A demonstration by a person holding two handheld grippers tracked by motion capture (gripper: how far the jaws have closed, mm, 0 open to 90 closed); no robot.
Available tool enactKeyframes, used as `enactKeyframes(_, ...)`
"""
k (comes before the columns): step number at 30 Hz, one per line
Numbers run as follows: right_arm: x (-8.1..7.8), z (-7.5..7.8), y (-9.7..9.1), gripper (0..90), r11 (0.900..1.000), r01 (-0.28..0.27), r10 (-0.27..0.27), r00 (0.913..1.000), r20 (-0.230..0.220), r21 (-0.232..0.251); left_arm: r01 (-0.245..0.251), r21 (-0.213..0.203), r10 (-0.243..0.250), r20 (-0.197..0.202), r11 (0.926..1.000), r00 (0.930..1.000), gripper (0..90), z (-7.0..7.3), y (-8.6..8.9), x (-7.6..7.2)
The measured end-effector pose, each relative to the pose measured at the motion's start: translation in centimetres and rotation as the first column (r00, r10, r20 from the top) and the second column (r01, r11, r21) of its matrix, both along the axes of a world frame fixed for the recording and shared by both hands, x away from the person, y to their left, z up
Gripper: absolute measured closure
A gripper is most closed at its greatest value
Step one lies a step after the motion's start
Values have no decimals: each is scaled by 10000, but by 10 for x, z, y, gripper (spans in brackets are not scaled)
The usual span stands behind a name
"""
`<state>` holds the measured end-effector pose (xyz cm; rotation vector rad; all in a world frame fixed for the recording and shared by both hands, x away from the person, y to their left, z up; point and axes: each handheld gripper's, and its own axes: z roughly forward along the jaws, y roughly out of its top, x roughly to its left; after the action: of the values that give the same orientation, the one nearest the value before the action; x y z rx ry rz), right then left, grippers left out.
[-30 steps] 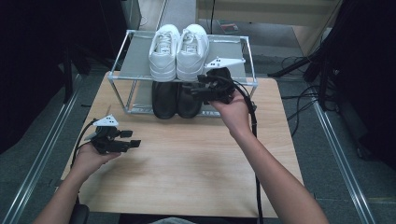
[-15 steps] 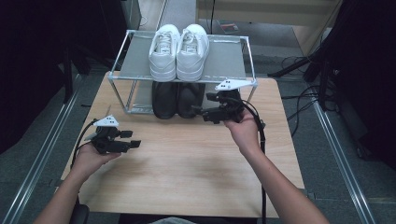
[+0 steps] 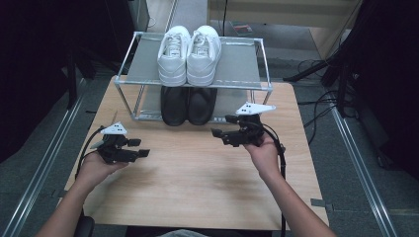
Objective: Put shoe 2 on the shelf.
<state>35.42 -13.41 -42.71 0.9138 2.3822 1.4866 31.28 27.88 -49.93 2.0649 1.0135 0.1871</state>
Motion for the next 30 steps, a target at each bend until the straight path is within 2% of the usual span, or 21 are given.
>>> enactKeyframes(8,-9,-17,-15,254,9993,116,-116,9999,9,-364,86,49,-86,-63,10000,9999,366,-1,0,0)
enactKeyframes(19,-23,-37,-37,253,9989,439,-441,9990,-95,-159,130,136,-130,-17,9998,9999,366,-1,-2,0)
enactKeyframes(22,-26,-44,-41,250,9995,249,-252,9996,-140,-219,183,64,-183,45,9998,9998,366,1,-1,-1)
enactKeyframes(25,-26,-47,-43,251,9981,235,-246,9995,-184,-577,273,1,-273,159,9996,9995,365,2,-2,-2)
enactKeyframes(30,-19,-51,-45,250,9970,315,-326,9994,-147,-711,499,174,-502,165,9986,9986,364,2,-7,-2)
